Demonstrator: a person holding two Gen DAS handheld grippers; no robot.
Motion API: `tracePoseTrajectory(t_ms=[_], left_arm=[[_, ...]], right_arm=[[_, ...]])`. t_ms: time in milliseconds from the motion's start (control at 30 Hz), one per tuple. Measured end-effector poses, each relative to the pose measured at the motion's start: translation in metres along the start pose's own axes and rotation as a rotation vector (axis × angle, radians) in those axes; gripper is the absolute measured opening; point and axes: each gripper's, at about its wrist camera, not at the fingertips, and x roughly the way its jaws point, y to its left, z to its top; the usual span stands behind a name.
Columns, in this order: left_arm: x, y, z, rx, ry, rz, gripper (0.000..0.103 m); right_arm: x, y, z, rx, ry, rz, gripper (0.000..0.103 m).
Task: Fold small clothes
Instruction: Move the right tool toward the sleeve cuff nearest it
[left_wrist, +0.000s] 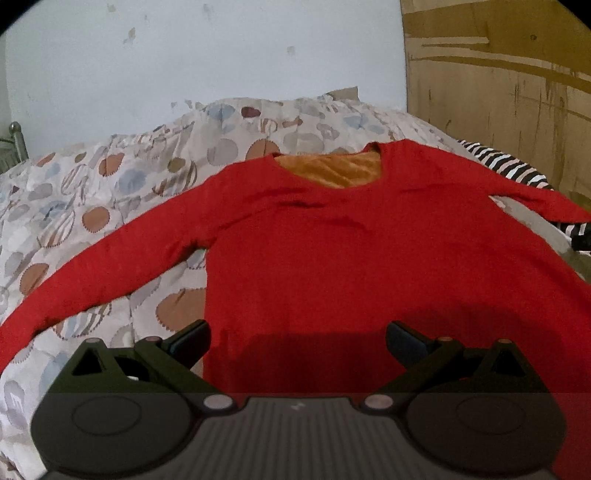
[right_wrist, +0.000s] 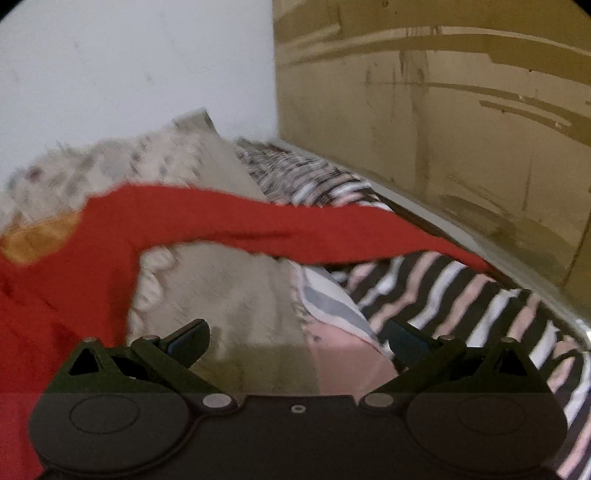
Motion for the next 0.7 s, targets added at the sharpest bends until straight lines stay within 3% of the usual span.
tracePoseTrajectory(t_ms=[133, 433, 700], left_arm=[[0.000, 0.005, -0.005, -0.003, -0.001, 0.004, 0.103], [0.008, 0.006, -0.004, -0.015, 0.008, 0.024, 0.103], [0.015, 0.013, 0.000, -0.040, 0.012, 0.020, 0.103]], right_arm=[[0.004, 0.011, 0.000, -0.088, 0.020, -0.073, 0.103], [0.000, 0.031, 0.007, -0.250, -0.058, -0.133, 0.103], [0.017, 0.026, 0.019, -0.224, -0.076, -0.127, 0.103]])
